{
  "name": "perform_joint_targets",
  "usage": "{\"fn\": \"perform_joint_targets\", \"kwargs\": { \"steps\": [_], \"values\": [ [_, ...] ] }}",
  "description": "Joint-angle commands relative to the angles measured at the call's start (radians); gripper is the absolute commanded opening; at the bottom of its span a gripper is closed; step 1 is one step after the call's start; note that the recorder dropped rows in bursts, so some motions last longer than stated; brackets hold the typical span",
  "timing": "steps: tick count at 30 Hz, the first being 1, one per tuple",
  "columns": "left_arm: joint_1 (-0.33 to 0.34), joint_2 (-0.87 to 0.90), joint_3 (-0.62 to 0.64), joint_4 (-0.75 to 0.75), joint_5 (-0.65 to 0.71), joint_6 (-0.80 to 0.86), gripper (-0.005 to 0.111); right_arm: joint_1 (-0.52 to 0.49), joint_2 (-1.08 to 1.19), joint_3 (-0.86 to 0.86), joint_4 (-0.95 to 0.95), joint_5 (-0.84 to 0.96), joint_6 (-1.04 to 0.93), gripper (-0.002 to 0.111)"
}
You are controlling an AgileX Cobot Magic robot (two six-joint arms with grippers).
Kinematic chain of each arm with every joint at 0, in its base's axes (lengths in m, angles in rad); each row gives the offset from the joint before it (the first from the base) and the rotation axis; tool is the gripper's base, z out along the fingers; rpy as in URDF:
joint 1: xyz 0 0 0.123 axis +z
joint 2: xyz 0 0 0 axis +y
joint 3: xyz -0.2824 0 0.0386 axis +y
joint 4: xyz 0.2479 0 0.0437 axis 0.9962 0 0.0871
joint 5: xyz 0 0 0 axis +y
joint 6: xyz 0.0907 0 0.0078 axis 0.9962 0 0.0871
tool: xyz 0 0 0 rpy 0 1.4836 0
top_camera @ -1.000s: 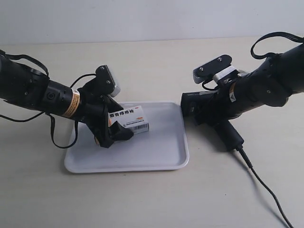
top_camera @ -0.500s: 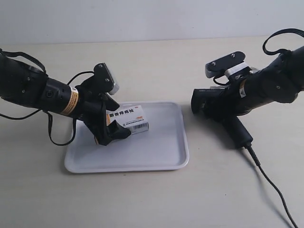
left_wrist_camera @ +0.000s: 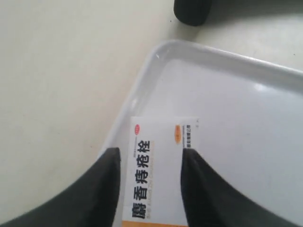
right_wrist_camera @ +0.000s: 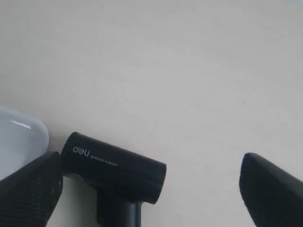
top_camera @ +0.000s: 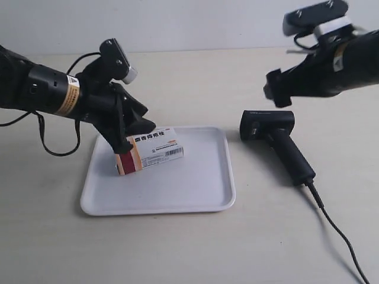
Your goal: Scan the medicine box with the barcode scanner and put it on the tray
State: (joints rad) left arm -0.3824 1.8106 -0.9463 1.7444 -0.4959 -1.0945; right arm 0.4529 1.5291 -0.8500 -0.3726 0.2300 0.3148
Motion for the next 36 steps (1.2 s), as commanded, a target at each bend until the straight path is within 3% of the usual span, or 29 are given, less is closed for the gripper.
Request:
{"fn": "perform_joint_targets", "kwargs": {
  "steps": [1, 3, 6, 9, 13, 16, 20, 27, 36],
  "values": [
    [0.028, -0.116, 0.037, 0.0, -0.003, -0.047, 0.027, 0.001, -0.199, -0.005, 0.007, 0.052, 0.002, 0.082],
    [0.037, -0.174, 0.062, 0.0, -0.007, -0.06, 0.018, 0.001, -0.276, -0.003, 0.007, 0.052, 0.002, 0.066],
    [0.047, -0.287, 0.099, 0.0, -0.007, -0.119, 0.0, 0.001, -0.402, 0.036, 0.011, 0.001, 0.002, 0.034],
    [0.054, -0.4, 0.147, 0.0, -0.007, -0.192, 0.0, 0.001, -0.54, 0.126, 0.032, -0.12, 0.002, 0.002],
    [0.054, -0.561, 0.27, -0.12, 0.037, -0.196, 0.0, 0.001, -0.689, 0.305, 0.041, -0.321, 0.008, 0.001],
    [0.054, -0.696, 0.39, -0.266, 0.183, -0.158, 0.0, 0.001, -0.757, 0.42, 0.048, -0.432, 0.009, 0.001],
    [0.054, -0.898, 0.513, -0.396, 0.302, -0.13, 0.0, 0.001, -0.795, 0.513, 0.048, -0.457, 0.009, 0.001],
    [0.054, -1.284, 0.671, -0.428, 0.384, -0.196, 0.0, 0.001, -0.795, 0.527, 0.048, -0.441, 0.009, 0.001],
    [0.054, -1.527, 0.772, -0.38, 0.394, -0.194, 0.0, 0.001, -0.795, 0.527, 0.048, -0.441, 0.009, 0.001]
  ]
}}
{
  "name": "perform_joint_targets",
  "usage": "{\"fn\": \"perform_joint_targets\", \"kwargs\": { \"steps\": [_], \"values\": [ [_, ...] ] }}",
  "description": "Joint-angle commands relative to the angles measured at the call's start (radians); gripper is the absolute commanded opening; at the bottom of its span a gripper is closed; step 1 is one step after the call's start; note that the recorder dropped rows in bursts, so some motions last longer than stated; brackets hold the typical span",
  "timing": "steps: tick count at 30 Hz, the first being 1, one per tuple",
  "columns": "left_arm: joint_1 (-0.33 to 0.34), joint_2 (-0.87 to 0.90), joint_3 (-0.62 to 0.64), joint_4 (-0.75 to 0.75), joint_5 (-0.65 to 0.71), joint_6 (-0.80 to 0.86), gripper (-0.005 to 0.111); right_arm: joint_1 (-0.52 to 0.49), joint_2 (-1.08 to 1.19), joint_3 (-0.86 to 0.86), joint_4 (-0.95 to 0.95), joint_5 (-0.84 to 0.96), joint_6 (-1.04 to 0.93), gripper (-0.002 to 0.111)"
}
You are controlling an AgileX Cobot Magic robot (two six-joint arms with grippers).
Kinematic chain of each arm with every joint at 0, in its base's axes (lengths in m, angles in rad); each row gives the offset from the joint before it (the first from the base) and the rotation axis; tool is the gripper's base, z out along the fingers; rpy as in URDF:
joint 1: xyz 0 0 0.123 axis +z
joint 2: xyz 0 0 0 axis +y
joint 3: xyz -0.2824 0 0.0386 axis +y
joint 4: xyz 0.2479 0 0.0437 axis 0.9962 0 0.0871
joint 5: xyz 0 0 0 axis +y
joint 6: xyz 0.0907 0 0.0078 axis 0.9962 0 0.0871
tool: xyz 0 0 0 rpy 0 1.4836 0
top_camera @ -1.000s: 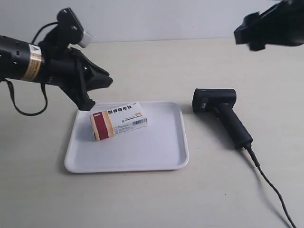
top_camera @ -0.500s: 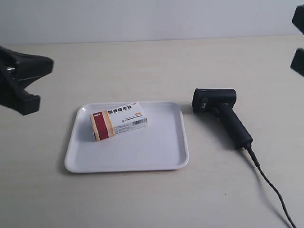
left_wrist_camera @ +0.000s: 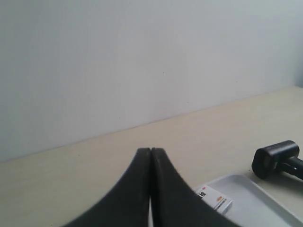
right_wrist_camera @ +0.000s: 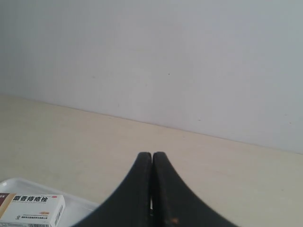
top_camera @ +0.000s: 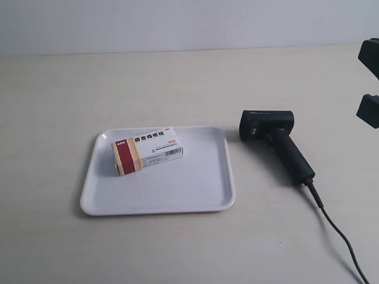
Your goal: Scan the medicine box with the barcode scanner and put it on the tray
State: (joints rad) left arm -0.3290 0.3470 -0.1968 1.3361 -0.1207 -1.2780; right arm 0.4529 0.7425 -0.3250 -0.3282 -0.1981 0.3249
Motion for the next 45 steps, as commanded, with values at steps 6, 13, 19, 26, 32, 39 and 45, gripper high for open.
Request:
{"fn": "perform_joint_targets", "kwargs": {
  "steps": [6, 13, 19, 26, 32, 39, 45],
  "values": [
    [0.001, -0.103, 0.03, 0.124, 0.084, 0.004, 0.0, 0.001, -0.009, 0.002, 0.004, -0.013, -0.001, 0.001],
    [0.167, -0.246, 0.148, 0.122, 0.176, -0.017, 0.0, 0.001, -0.009, 0.002, 0.004, -0.013, -0.001, 0.001],
    [0.245, -0.342, 0.197, 0.118, 0.143, -0.061, 0.0, 0.001, -0.009, 0.002, 0.004, -0.013, -0.001, 0.001],
    [0.244, -0.347, 0.197, 0.101, 0.036, -0.063, 0.0, 0.001, -0.009, 0.002, 0.004, -0.013, -0.001, 0.001],
    [0.244, -0.347, 0.197, -0.304, 0.152, 0.194, 0.0, 0.001, -0.009, 0.002, 0.004, -0.013, -0.001, 0.001],
    [0.244, -0.347, 0.197, -0.906, 0.279, 0.826, 0.0, 0.001, -0.009, 0.002, 0.004, -0.013, -0.001, 0.001],
    [0.244, -0.347, 0.197, -0.899, 0.304, 0.861, 0.0, 0.001, -0.009, 0.002, 0.004, -0.013, -0.001, 0.001]
  ]
}}
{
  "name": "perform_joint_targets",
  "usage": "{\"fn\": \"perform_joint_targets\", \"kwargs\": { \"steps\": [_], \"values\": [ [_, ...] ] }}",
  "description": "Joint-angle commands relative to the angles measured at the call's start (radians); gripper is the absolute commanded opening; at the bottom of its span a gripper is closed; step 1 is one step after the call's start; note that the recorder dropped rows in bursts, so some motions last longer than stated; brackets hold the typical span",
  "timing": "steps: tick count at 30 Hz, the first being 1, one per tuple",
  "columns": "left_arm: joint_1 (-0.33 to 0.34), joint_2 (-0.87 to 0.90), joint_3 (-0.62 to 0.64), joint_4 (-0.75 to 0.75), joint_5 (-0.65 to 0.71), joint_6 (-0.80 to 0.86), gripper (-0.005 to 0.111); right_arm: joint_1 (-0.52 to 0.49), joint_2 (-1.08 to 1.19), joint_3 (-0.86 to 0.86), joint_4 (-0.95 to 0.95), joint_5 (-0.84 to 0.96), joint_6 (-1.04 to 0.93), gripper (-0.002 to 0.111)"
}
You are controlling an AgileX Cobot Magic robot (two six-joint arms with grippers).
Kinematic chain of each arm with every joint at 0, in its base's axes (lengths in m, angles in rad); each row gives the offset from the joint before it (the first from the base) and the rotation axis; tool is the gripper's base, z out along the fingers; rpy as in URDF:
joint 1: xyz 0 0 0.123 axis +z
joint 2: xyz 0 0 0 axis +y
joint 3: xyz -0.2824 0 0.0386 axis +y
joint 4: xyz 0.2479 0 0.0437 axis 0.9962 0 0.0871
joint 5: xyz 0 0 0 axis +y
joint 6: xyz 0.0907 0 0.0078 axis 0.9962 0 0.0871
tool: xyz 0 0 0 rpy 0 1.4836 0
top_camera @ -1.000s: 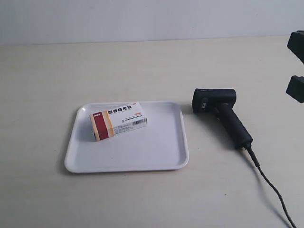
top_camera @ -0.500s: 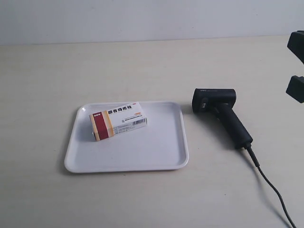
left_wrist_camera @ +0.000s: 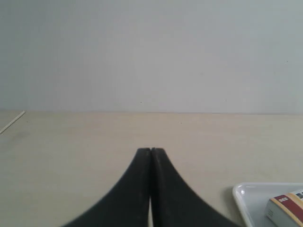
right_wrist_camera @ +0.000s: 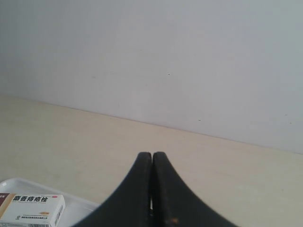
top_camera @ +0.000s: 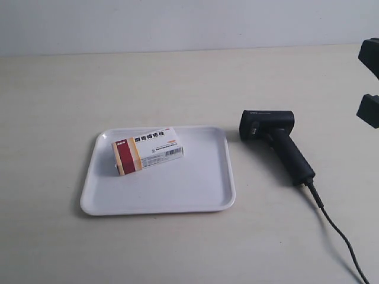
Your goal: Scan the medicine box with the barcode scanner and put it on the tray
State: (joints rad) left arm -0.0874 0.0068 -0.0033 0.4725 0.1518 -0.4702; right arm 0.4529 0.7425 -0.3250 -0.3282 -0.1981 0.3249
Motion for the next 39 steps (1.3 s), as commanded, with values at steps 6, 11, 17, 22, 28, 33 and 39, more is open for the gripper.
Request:
{"fn": "perform_joint_targets", "kwargs": {
  "steps": [6, 11, 17, 22, 28, 33, 39],
  "values": [
    [0.028, -0.007, 0.003, -0.358, 0.066, 0.452, 0.0, 0.001, -0.009, 0.002, 0.004, -0.013, -0.001, 0.001],
    [0.074, -0.007, 0.003, -0.402, 0.068, 0.454, 0.0, 0.001, -0.009, 0.002, 0.004, -0.013, -0.001, 0.001],
    [0.1, -0.007, 0.003, -0.41, 0.085, 0.47, 0.0, 0.001, -0.009, 0.002, 0.004, -0.013, -0.001, 0.001],
    [0.1, -0.007, 0.003, -0.41, 0.087, 0.47, 0.0, 0.001, -0.009, 0.002, 0.004, -0.013, -0.001, 0.001],
    [0.1, -0.007, 0.003, -0.41, 0.087, 0.47, 0.0, 0.001, -0.009, 0.002, 0.004, -0.013, -0.001, 0.001],
    [0.1, -0.007, 0.003, -0.41, 0.087, 0.47, 0.0, 0.001, -0.009, 0.002, 0.004, -0.013, -0.001, 0.001],
    [0.1, -0.007, 0.003, -0.41, 0.087, 0.47, 0.0, 0.001, -0.009, 0.002, 0.004, -0.013, -0.001, 0.001]
  ]
}}
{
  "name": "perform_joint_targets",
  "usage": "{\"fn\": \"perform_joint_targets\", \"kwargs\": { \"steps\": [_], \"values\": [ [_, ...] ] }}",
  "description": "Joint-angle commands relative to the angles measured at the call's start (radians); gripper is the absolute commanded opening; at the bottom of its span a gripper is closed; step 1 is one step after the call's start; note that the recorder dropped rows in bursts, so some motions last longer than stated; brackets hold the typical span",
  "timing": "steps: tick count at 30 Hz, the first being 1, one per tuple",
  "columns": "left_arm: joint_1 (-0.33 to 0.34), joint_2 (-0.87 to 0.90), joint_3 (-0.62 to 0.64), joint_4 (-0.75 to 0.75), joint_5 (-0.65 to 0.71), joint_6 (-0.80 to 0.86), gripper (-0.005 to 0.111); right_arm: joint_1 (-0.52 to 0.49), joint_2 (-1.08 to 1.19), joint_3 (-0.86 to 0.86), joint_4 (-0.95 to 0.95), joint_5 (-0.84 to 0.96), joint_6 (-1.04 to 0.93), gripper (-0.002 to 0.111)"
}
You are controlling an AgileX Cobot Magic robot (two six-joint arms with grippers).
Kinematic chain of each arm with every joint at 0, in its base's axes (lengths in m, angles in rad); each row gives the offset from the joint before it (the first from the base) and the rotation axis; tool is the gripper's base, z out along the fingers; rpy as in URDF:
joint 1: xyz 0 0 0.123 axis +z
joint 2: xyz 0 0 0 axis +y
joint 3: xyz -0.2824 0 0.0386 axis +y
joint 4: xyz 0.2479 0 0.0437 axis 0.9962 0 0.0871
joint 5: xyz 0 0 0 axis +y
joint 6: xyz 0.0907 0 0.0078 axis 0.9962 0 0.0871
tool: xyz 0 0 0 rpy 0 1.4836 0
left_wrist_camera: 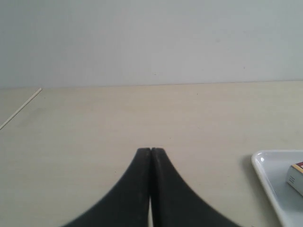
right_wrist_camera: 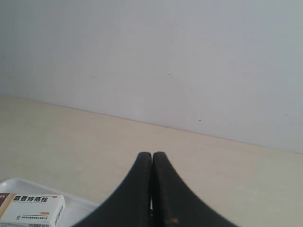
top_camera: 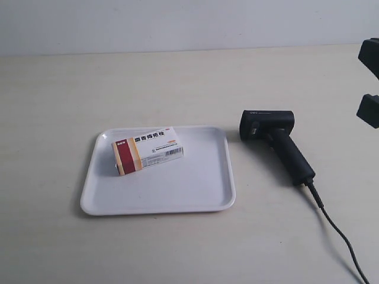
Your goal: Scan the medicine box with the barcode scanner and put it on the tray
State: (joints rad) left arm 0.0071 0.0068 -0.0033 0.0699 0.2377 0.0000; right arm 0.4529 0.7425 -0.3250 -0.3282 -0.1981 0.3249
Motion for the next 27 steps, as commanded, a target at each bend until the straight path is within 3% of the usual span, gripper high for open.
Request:
{"fn": "perform_joint_targets", "kwargs": {
  "steps": [1, 15, 18, 27],
  "values": [
    [0.005, -0.007, 0.003, -0.007, 0.001, 0.0, 0.0, 0.001, -0.009, 0.002, 0.004, -0.013, -0.001, 0.001],
    [0.005, -0.007, 0.003, -0.007, 0.001, 0.0, 0.0, 0.001, -0.009, 0.015, 0.006, -0.03, 0.0, 0.001],
    [0.005, -0.007, 0.003, -0.007, 0.001, 0.0, 0.0, 0.001, -0.026, 0.087, 0.153, -0.058, 0.01, 0.001],
    [0.005, -0.007, 0.003, -0.007, 0.001, 0.0, 0.0, 0.001, -0.38, 0.303, 0.328, -0.038, -0.028, 0.001]
  ]
}}
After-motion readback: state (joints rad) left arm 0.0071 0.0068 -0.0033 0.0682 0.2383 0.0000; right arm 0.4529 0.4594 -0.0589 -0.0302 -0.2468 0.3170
